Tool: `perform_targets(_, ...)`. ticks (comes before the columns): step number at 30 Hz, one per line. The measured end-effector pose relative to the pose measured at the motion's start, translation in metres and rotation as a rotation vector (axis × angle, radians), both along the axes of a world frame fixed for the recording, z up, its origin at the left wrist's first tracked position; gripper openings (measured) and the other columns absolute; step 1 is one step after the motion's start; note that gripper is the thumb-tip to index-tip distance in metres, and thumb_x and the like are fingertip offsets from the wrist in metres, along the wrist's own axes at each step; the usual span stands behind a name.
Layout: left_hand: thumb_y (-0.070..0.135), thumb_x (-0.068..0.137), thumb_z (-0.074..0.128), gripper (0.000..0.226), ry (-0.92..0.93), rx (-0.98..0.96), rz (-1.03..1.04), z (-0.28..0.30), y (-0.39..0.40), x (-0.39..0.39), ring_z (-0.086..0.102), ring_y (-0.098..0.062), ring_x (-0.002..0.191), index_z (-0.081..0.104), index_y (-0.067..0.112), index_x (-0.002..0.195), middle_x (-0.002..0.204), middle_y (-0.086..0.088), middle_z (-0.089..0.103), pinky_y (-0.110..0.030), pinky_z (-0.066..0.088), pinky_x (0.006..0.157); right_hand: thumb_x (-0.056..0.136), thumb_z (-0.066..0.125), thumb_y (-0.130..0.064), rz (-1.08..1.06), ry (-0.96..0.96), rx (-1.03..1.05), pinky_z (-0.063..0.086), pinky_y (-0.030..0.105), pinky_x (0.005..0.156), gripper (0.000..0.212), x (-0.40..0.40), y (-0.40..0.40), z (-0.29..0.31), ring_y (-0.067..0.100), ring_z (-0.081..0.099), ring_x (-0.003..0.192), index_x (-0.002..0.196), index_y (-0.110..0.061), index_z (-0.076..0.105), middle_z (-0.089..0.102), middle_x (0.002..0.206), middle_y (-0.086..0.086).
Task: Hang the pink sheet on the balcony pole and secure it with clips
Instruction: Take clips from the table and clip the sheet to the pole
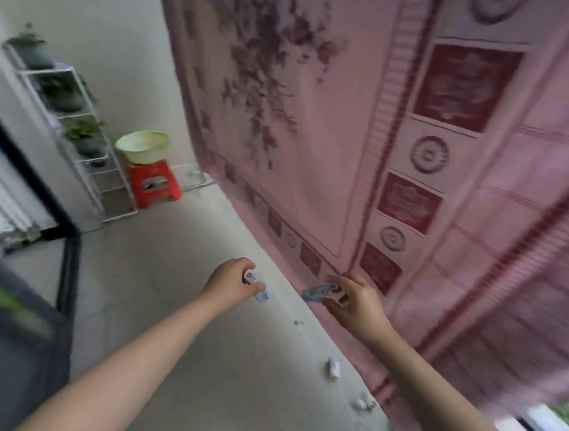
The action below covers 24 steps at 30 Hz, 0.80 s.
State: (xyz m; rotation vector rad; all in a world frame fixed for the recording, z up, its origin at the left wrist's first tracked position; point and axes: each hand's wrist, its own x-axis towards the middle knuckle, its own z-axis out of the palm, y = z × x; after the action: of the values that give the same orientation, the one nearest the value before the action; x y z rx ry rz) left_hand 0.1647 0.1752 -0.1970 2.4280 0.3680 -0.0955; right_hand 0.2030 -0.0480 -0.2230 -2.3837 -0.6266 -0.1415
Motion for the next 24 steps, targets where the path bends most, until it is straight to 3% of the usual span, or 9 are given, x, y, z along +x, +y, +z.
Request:
perform_targets(3,0.032,0.064,0.07,0.025,-0.048,-0.109,0.149,-0.006,0.049,0.048,0.053,-0.019,0.077,0.059,0.015,0.078,0.078,-0.005,0.059,-0.015,0.035,0.056,0.072,0.067,-0.005,0.05,-0.021,0.031,0.038,0.021,0.071,0.032,0.072,0.06,-0.004,0.03,0.06,0.087,0.103,0.0,0.062,0.062,0.102,0.017)
perform_targets(5,0.03,0.065,0.07,0.021,-0.08,-0.178,0.253,-0.011,0.084,0.092,0.051,-0.017,0.073,0.058,0.015,0.073,0.071,-0.002,0.057,-0.011,0.033,0.054,0.071,0.067,-0.002,0.101,-0.015,0.065,0.037,0.016,0.069,0.03,0.124,0.098,-0.008,0.028,0.061,0.084,0.101,0.001,0.063,0.063,0.1,0.017)
perform_targets(9,0.051,0.042,0.049,0.039,-0.127,-0.216,0.381,-0.008,0.149,0.176,0.045,-0.016,0.067,0.053,0.018,0.062,0.067,-0.008,0.052,-0.026,0.033,0.056,0.071,0.067,-0.001,0.197,-0.015,0.088,0.036,0.017,0.071,0.026,0.226,0.163,-0.007,0.023,0.059,0.081,0.097,0.0,0.065,0.065,0.096,0.016)
perform_targets(10,0.05,0.043,0.048,0.043,-0.13,-0.222,0.403,-0.005,0.167,0.197,0.047,-0.018,0.068,0.056,0.014,0.066,0.071,-0.012,0.054,-0.027,0.033,0.06,0.071,0.068,-0.002,0.22,-0.017,0.085,0.037,0.018,0.072,0.026,0.253,0.18,-0.006,0.019,0.057,0.08,0.097,-0.001,0.065,0.064,0.097,0.014)
perform_targets(12,0.034,0.063,0.061,0.046,-0.142,-0.222,0.445,0.005,0.2,0.233,0.06,-0.025,0.086,0.063,0.004,0.097,0.094,-0.018,0.064,-0.024,0.036,0.072,0.069,0.069,-0.001,0.262,-0.025,0.083,0.041,0.019,0.074,0.027,0.304,0.218,-0.001,0.019,0.057,0.079,0.096,0.001,0.065,0.064,0.096,0.015)
perform_targets(14,0.013,0.082,0.059,0.045,-0.161,-0.188,0.487,0.008,0.241,0.269,0.058,-0.027,0.107,0.05,0.001,0.124,0.12,-0.019,0.059,-0.022,0.037,0.08,0.065,0.071,0.003,0.338,-0.06,0.045,0.047,0.024,0.074,0.027,0.353,0.269,0.004,0.028,0.062,0.075,0.091,0.003,0.066,0.065,0.089,0.019)
perform_targets(16,0.008,0.086,0.054,0.044,-0.18,-0.108,0.475,0.008,0.285,0.304,0.055,-0.028,0.111,0.045,0.001,0.129,0.125,-0.021,0.053,-0.024,0.039,0.085,0.062,0.072,0.006,0.403,-0.091,0.008,0.051,0.03,0.072,0.027,0.394,0.327,0.006,0.032,0.064,0.073,0.089,0.004,0.066,0.064,0.085,0.022)
perform_targets(20,0.005,0.087,0.05,0.045,-0.199,-0.034,0.489,0.004,0.382,0.368,0.049,-0.029,0.115,0.041,0.003,0.131,0.128,-0.02,0.046,-0.023,0.034,0.089,0.066,0.069,0.003,0.442,-0.143,-0.012,0.038,0.022,0.073,0.028,0.465,0.442,0.001,0.032,0.062,0.081,0.093,0.003,0.065,0.063,0.091,0.021)
perform_targets(24,0.006,0.089,0.047,0.047,-0.173,-0.026,0.476,0.006,0.502,0.432,0.043,-0.027,0.121,0.037,0.003,0.134,0.132,-0.018,0.042,-0.025,0.031,0.099,0.07,0.066,0.002,0.448,-0.101,0.049,0.035,0.02,0.072,0.029,0.533,0.563,0.003,0.031,0.06,0.086,0.098,0.003,0.064,0.062,0.095,0.02)
